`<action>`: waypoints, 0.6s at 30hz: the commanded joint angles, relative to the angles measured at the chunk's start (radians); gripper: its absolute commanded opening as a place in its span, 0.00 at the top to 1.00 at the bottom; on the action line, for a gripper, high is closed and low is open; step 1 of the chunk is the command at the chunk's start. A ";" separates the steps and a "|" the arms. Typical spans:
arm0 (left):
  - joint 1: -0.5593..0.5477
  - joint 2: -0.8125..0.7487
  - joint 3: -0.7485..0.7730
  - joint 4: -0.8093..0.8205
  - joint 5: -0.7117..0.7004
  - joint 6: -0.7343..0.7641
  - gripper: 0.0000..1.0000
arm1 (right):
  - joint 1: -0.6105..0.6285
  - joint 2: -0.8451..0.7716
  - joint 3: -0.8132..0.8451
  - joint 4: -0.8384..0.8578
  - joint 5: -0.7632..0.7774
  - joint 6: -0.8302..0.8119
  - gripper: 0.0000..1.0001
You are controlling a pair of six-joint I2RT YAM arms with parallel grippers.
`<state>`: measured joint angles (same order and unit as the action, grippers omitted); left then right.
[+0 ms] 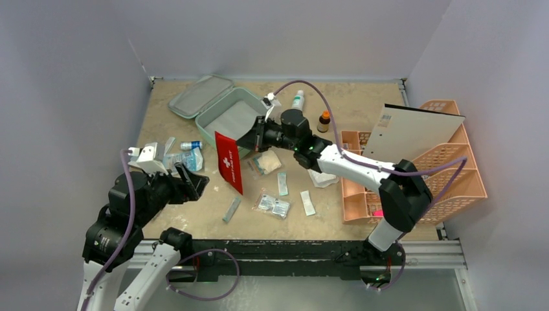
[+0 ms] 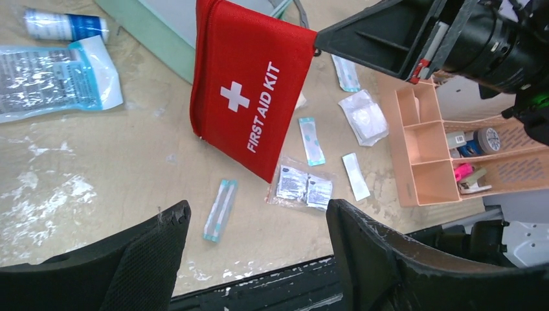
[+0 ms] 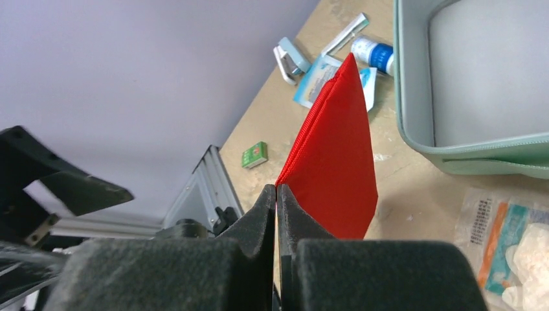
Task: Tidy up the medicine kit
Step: Pick up the medicine pouch from the center of the board.
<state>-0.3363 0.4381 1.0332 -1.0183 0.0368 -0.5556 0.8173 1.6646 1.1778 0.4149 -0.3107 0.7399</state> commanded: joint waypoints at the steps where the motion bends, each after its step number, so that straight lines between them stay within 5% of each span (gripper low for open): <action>1: -0.001 -0.024 -0.045 0.132 0.106 0.013 0.25 | -0.042 -0.086 0.058 -0.064 -0.165 -0.013 1.00; 7: -0.001 -0.051 -0.100 0.247 0.220 0.002 0.25 | -0.082 -0.215 0.087 -0.229 -0.242 -0.085 1.00; 12: -0.001 -0.060 -0.142 0.390 0.451 0.002 0.25 | -0.121 -0.315 0.124 -0.348 -0.379 -0.124 1.00; 18: -0.001 -0.059 -0.181 0.470 0.487 -0.030 0.25 | -0.123 -0.436 0.148 -0.475 -0.417 -0.174 1.00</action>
<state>-0.3367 0.3794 0.8680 -0.6704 0.4404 -0.5659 0.6937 1.3056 1.2747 0.0444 -0.6487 0.6228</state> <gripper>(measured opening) 0.748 0.005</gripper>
